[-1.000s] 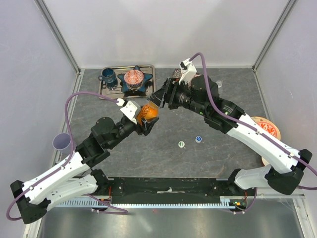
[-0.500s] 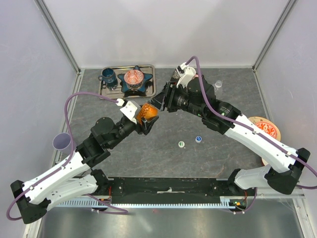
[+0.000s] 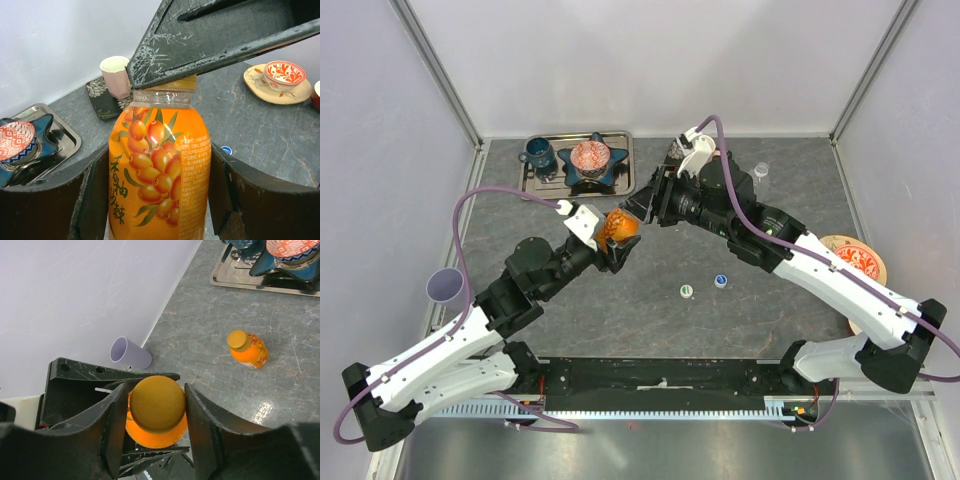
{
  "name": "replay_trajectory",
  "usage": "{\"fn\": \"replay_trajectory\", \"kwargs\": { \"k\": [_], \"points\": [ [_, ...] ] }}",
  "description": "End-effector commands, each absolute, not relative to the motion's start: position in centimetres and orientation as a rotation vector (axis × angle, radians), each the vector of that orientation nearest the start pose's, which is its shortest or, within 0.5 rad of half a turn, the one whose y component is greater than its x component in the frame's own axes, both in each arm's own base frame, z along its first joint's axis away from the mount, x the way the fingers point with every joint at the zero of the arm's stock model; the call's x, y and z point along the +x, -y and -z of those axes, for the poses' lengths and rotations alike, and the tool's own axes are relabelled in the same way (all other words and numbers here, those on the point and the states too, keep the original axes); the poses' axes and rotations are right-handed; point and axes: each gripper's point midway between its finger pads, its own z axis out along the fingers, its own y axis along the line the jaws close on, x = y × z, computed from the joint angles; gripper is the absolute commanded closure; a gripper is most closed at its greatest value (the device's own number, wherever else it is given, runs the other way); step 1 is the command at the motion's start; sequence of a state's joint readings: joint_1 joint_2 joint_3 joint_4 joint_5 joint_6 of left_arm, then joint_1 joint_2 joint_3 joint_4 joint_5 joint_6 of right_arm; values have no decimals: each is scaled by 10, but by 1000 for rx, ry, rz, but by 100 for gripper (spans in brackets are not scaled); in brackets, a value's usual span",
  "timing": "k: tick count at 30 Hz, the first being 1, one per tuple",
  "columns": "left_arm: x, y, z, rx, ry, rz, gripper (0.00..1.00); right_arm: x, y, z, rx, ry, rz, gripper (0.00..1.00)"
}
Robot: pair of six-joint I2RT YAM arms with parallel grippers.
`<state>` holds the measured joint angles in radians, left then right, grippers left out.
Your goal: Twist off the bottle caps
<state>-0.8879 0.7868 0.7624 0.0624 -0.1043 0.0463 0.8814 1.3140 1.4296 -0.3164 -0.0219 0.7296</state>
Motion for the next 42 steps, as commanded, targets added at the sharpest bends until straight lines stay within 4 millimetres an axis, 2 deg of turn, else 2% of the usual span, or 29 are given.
{"fn": "replay_trajectory", "kwargs": {
  "k": [1,3,4,7,11,12,15,16,17,19,21,22,24,25,28,30,31,34,35,36,38,42],
  "points": [
    [227,240,-341,600,-1363,566,60,243,-345,-397,-153,-1848,-1189,56],
    [227,240,-341,599,-1362,567,60,243,-345,-395,-157,-1853,-1190,71],
    [227,240,-341,599,-1364,565,60,243,-345,-395,-157,-1854,-1193,85],
    [226,240,-344,594,-1358,571,60,239,-346,-392,-174,-1861,-1203,100],
    [220,244,-350,609,-1336,616,61,231,-346,-395,-262,-1831,-1207,100],
    [214,246,-354,624,-1322,644,61,228,-345,-400,-286,-1807,-1213,100],
    [187,264,-363,736,-1272,805,62,214,-344,-412,-444,-1748,-1214,100],
    [169,275,-363,816,-1252,911,62,208,-345,-421,-493,-1720,-1229,100],
    [159,279,-373,851,-1228,969,62,205,-344,-419,-542,-1714,-1211,100],
    [135,291,-370,964,-1232,1122,62,200,-339,-426,-572,-1689,-1208,100],
    [120,295,-382,1020,-1197,1227,62,193,-335,-433,-615,-1649,-1210,100],
    [105,295,-385,1075,-1185,1329,61,188,-334,-436,-638,-1634,-1220,100],
    [96,297,-390,1126,-1167,1425,60,174,-334,-440,-712,-1597,-1258,100],
    [84,294,-397,1169,-1139,1512,60,171,-334,-442,-748,-1575,-1259,100],
    [74,293,-405,1239,-1095,1641,60,146,-330,-449,-884,-1465,-1318,100],
    [74,294,-405,1259,-1094,1691,59,128,-322,-464,-946,-1352,-1349,100],
    [70,292,-406,1271,-1103,1736,59,121,-321,-465,-985,-1315,-1354,100],
    [70,293,-408,1277,-1088,1793,59,100,-315,-479,-1068,-1218,-1412,100],
    [69,293,-413,1292,-1035,1790,59,94,-315,-483,-1091,-1196,-1436,100],
    [68,295,-410,1297,-1071,1836,60,83,-313,-486,-1140,-1162,-1477,100],
    [66,294,-413,1325,-1018,1843,61,76,-310,-491,-1166,-1123,-1493,100],
    [67,296,-409,1337,-1043,1883,65,59,-303,-487,-1242,-1078,-1540,100]
  ]
}}
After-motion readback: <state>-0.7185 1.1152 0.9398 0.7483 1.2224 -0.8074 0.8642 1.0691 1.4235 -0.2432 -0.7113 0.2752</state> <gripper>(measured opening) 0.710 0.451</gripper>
